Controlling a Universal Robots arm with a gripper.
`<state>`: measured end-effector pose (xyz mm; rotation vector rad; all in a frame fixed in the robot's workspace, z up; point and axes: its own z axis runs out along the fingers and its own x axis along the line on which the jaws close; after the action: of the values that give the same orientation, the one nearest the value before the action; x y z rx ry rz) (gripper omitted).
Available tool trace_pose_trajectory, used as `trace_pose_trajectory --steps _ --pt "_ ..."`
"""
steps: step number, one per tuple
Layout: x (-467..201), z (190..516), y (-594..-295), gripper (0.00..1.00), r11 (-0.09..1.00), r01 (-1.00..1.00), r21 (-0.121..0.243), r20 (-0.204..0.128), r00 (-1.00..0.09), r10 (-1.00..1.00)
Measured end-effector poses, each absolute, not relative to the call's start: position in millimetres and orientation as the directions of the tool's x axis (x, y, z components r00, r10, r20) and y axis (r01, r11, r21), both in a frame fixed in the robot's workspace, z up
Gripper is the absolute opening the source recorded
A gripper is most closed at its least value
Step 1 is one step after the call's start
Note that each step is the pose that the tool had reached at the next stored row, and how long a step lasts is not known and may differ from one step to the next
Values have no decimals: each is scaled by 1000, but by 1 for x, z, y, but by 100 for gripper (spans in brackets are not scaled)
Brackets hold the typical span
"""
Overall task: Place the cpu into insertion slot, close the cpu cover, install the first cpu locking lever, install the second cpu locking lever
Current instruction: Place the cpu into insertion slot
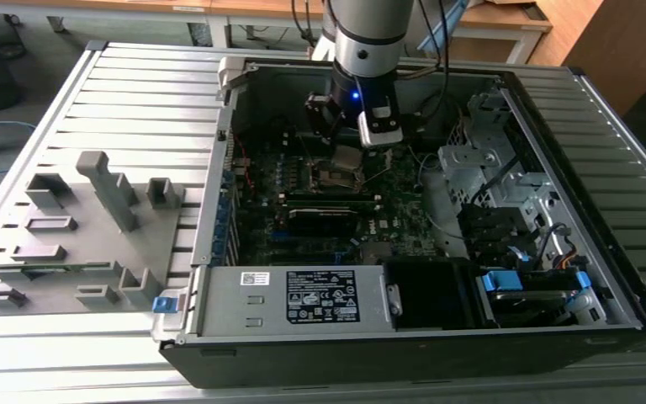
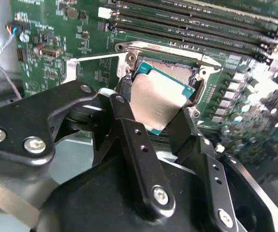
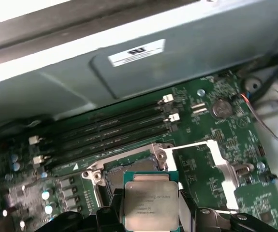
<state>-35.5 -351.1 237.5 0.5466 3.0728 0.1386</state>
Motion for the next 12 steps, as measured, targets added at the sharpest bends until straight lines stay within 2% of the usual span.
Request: trace_pose_trajectory --steps 12 --pt "-35 237 -351 54 838 538 90 -2 -842 540"
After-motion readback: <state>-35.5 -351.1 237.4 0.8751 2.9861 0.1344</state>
